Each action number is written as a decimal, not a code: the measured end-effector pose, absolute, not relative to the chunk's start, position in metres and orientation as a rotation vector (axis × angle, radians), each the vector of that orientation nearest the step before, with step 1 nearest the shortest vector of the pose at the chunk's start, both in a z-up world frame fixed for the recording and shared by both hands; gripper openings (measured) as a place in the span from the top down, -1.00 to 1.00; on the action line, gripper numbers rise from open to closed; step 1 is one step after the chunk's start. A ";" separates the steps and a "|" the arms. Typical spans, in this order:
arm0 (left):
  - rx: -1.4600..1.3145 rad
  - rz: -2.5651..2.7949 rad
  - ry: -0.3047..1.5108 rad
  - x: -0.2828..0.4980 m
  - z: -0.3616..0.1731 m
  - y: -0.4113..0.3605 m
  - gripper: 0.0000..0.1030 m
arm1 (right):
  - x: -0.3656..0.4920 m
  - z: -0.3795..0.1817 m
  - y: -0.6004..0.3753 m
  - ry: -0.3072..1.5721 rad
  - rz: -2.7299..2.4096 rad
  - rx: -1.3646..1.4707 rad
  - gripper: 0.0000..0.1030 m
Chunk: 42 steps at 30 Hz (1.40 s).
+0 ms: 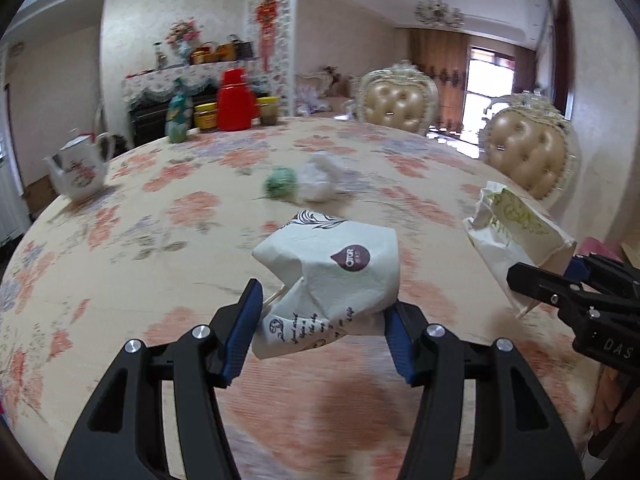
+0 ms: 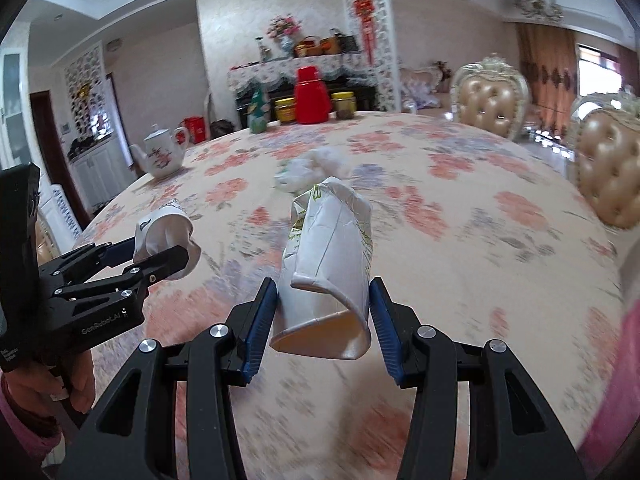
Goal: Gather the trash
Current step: 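Carry the paper with the left gripper while the right carries the cup to the bin, then open both grippers over the pink bin to drop the cup and paper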
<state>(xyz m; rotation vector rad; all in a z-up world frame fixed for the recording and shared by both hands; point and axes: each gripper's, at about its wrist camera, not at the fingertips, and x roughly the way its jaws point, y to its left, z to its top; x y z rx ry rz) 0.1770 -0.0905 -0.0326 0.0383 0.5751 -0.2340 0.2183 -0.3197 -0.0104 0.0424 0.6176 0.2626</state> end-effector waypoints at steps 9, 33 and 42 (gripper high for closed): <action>0.072 -0.448 0.542 0.162 -0.027 -0.181 -0.10 | 0.164 -0.016 -0.401 0.595 0.076 0.085 0.09; 0.209 -0.979 0.587 0.156 -0.028 -0.462 -0.10 | 0.074 -0.044 -0.640 0.567 -0.463 0.303 0.08; 0.184 -1.068 0.617 0.160 -0.038 -0.533 -0.48 | 0.074 -0.048 -0.673 0.581 -0.509 0.309 0.08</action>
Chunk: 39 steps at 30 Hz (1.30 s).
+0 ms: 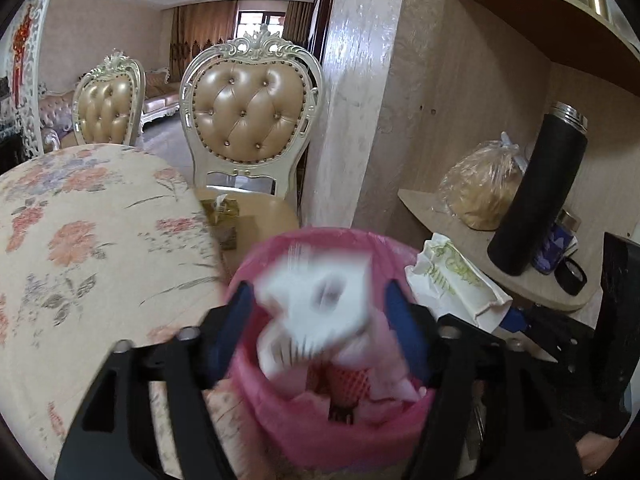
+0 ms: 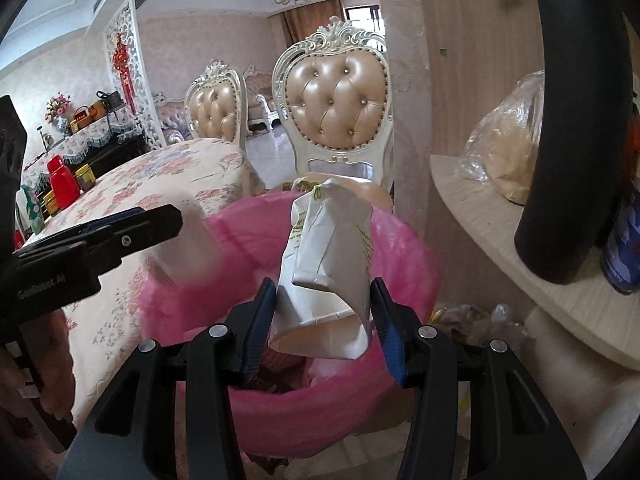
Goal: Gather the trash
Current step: 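Open both grippers over the pink bin to drop the cup and paper, then move both open grippers back over the table toward the remaining trash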
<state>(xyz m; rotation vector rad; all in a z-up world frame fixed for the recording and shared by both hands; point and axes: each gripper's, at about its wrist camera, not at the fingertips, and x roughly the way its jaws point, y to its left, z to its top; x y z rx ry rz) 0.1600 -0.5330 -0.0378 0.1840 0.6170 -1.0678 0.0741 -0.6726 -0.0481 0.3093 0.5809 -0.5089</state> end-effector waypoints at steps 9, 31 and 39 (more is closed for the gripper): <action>0.144 -0.925 0.575 0.185 -0.028 -0.477 -0.77 | 0.111 -0.046 -0.677 0.575 -0.478 0.300 0.06; 0.119 -0.320 0.511 0.254 -0.016 -0.167 -0.90 | 0.234 -0.004 -0.461 0.568 -0.093 0.133 -0.35; 0.142 -0.081 0.526 0.309 -0.020 -0.068 -0.90 | 0.320 -0.010 -0.347 0.606 0.100 0.100 -0.45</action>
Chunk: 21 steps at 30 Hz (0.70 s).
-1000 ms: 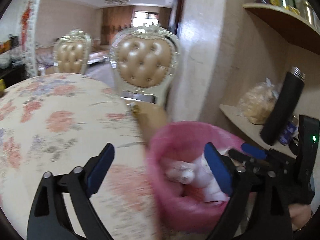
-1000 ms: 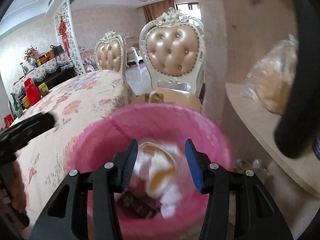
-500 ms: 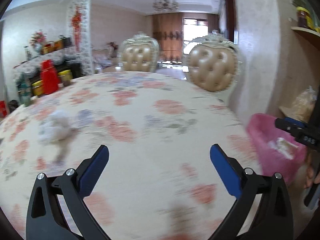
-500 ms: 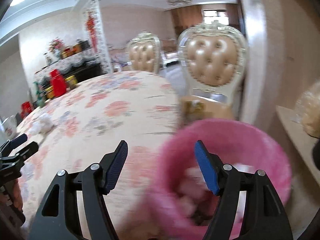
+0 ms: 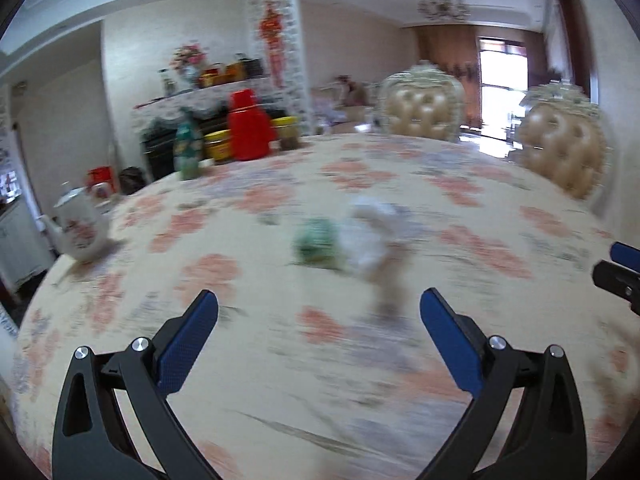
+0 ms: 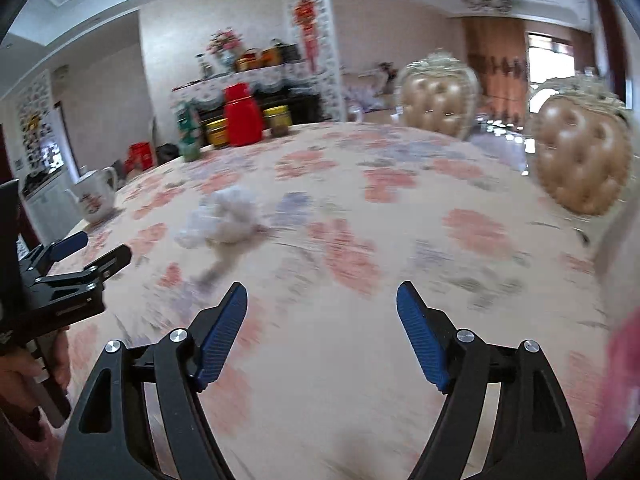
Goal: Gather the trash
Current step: 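Move both open grippers back over the table toward the remaining trash, then grasp the white plastic bag with the right gripper while the left grasps the green striped cloth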
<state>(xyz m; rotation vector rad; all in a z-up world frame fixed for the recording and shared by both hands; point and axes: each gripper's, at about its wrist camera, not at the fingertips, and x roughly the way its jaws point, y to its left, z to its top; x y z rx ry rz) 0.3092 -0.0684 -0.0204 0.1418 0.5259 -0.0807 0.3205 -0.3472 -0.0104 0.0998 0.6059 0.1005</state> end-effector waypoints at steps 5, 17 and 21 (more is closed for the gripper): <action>-0.001 0.037 0.515 0.333 -0.036 -0.009 -0.90 | 0.380 -0.014 -0.297 0.651 0.152 0.129 -0.52; 0.009 0.107 0.527 0.337 -0.035 0.006 -0.90 | 0.497 -0.027 -0.225 0.697 0.151 0.143 -0.59; -0.017 0.136 0.526 0.338 -0.035 0.015 -0.90 | 0.524 -0.041 -0.217 0.741 0.110 0.113 -0.59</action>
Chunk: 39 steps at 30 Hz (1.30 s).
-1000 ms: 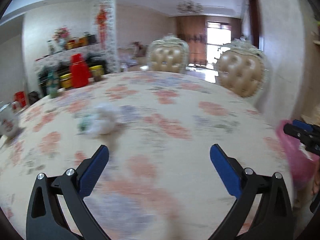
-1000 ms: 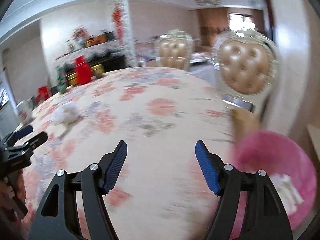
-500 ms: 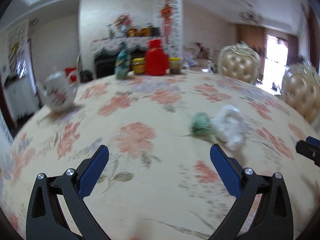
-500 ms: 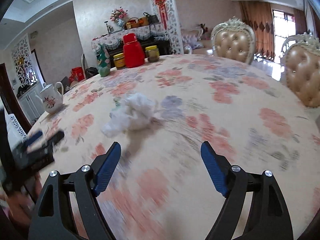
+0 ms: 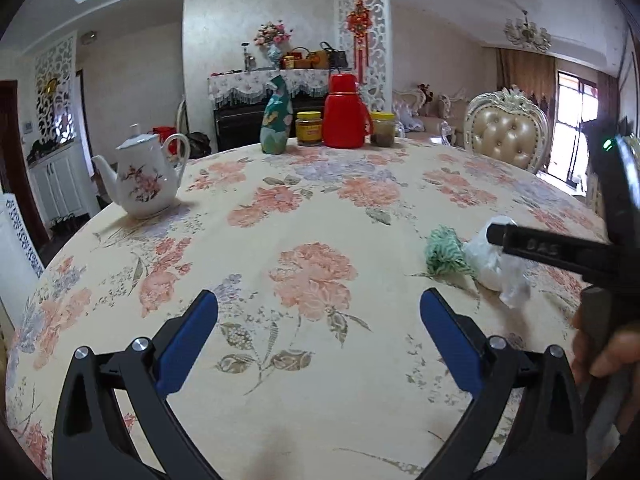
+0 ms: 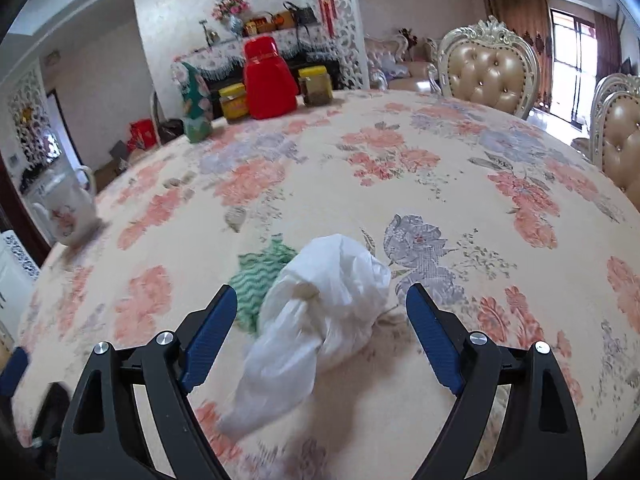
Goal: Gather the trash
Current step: 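Grasp the white plastic bag with the right gripper while the left grasps the green striped cloth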
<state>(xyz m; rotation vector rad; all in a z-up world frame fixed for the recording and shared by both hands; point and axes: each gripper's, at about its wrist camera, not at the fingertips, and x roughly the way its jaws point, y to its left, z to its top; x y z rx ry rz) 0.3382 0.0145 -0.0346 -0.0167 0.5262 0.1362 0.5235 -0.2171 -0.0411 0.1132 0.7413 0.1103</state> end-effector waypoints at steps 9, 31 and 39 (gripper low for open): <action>-0.073 0.138 0.553 0.343 -0.040 0.024 -0.90 | 0.546 -0.073 -0.215 0.874 0.126 0.102 0.00; -0.039 -0.075 0.700 0.362 -0.038 -0.041 -0.90 | 0.394 -0.049 -0.318 0.722 0.102 0.093 0.14; 0.006 -0.039 0.717 0.443 -0.050 -0.080 -0.69 | 0.392 -0.046 -0.324 0.695 0.083 0.122 0.14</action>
